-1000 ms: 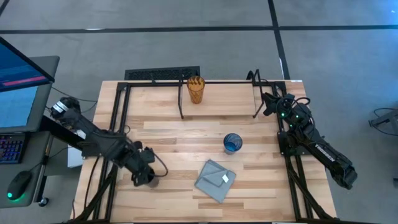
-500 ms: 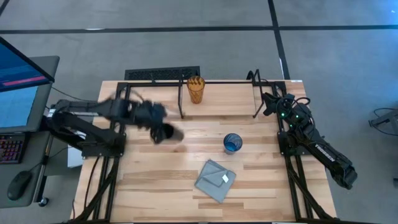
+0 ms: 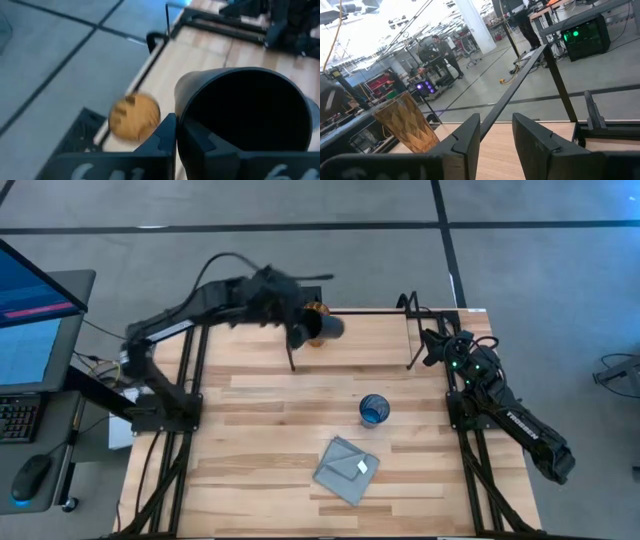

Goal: Stack small to large cups/mugs on shelf
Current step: Put the black cup on the shelf

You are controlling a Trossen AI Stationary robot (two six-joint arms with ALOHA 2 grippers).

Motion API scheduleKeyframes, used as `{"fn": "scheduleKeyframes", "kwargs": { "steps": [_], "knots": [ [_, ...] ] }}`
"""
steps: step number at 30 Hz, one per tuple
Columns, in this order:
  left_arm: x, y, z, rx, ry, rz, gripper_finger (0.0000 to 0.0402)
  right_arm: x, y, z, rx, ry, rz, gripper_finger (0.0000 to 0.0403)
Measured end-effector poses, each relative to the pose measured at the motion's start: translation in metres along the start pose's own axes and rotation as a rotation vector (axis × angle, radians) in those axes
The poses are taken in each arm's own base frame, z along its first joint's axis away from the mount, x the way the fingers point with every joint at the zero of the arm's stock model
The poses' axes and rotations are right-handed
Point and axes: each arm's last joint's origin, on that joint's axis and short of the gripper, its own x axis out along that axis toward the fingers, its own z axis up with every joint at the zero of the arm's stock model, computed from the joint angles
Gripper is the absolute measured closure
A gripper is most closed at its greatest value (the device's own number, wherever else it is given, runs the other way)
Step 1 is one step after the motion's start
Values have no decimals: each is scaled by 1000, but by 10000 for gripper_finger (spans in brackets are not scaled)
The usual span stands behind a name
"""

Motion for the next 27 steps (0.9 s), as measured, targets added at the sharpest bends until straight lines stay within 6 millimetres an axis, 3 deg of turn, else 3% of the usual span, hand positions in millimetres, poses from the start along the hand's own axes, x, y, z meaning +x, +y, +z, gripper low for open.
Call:
{"fn": "scheduleKeyframes", "kwargs": {
  "steps": [6,10,27],
  "knots": [
    [41,-1,33,55,-11,-10,401,0,0,0,0,4,-2,267],
    [71,-2,40,88,19,-3,401,0,0,0,0,4,-2,267],
    [164,4,9,91,214,-17,401,0,0,0,0,6,-1,267]
  ]
}}
